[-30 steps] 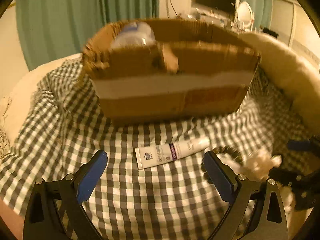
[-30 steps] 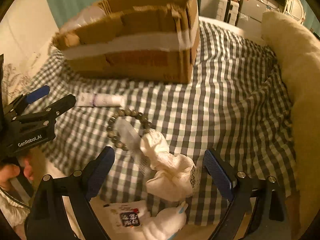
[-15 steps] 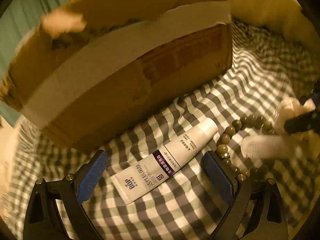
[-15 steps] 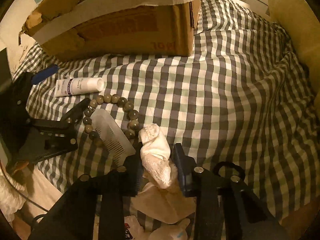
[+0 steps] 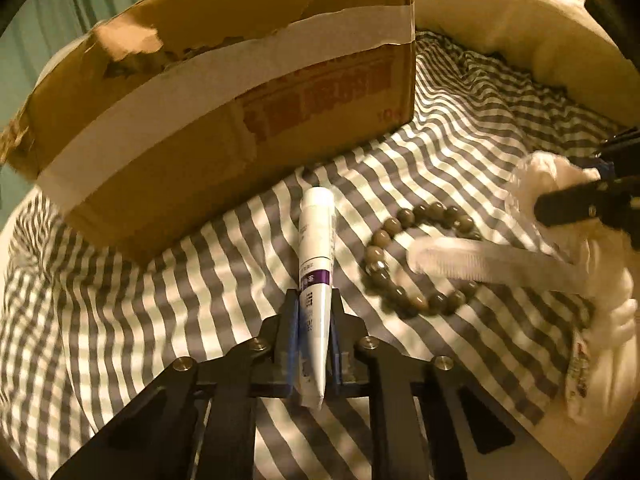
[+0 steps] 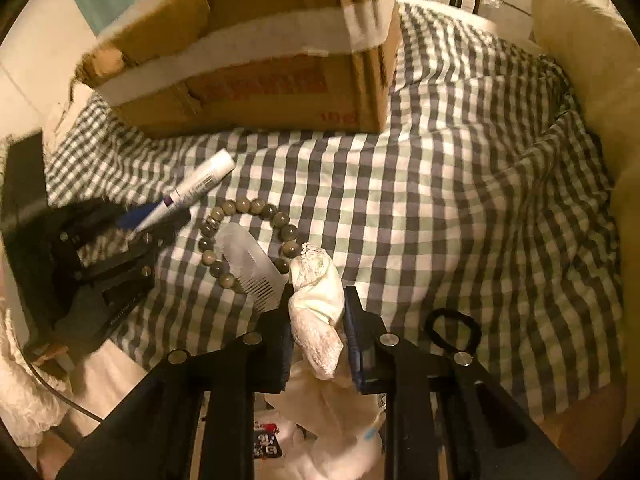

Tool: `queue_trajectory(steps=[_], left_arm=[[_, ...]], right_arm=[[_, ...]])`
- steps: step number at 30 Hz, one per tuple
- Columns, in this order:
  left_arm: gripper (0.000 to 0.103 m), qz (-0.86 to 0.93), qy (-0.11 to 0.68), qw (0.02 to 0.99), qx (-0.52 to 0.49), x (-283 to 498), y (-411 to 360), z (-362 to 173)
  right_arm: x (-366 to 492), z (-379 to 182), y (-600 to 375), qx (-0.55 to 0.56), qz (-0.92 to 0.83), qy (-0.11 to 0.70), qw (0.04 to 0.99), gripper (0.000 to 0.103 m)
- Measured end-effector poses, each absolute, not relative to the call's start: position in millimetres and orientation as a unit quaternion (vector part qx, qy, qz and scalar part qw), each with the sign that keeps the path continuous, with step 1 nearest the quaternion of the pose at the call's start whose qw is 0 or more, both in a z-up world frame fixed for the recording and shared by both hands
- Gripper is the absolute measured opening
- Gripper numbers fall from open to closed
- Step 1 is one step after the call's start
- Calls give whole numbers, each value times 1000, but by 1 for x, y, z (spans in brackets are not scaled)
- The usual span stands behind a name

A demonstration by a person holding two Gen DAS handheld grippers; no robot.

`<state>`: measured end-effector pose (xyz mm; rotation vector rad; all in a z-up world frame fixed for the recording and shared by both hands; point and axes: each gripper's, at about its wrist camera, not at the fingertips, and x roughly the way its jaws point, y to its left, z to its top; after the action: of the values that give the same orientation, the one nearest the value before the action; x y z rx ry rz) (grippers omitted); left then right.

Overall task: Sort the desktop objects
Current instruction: 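Grasp the white cream tube with the left gripper while the right grasps the white cloth, then carry the cream tube and cloth over the cardboard box and open both grippers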

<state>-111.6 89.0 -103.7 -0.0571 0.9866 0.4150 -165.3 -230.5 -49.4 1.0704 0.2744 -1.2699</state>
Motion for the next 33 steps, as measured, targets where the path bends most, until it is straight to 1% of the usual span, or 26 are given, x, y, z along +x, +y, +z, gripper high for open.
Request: queue_trajectory(steps=[3,7,18,25,29,31,33], left_arm=[[12,195,470,860,-45,-118,84,-100],[12,184,461,867,-41,-121,71,-85],[12,197,367,900,-128,-144,71,-24],[12,233,325,902,-160,-149,72,24],[13,230,301,908,-179,-151,83,59],[13,223,295,909,-192,-145,90,67],[13,228,296,910,-183,-137,103,81]], right_arm=[[-171,-39,-221,467,-566,109,671,22],[-170,-24,-216,454,-569,96,679,22],[-172,7,-200,421,-573,54,701,22],[-174,30,-192,395,-566,36,723,22],[-181,56,-186,370,-566,20,736,22],[-190,73,-186,359,-564,8,743,22],[-199,92,-189,343,-573,3,745,22]])
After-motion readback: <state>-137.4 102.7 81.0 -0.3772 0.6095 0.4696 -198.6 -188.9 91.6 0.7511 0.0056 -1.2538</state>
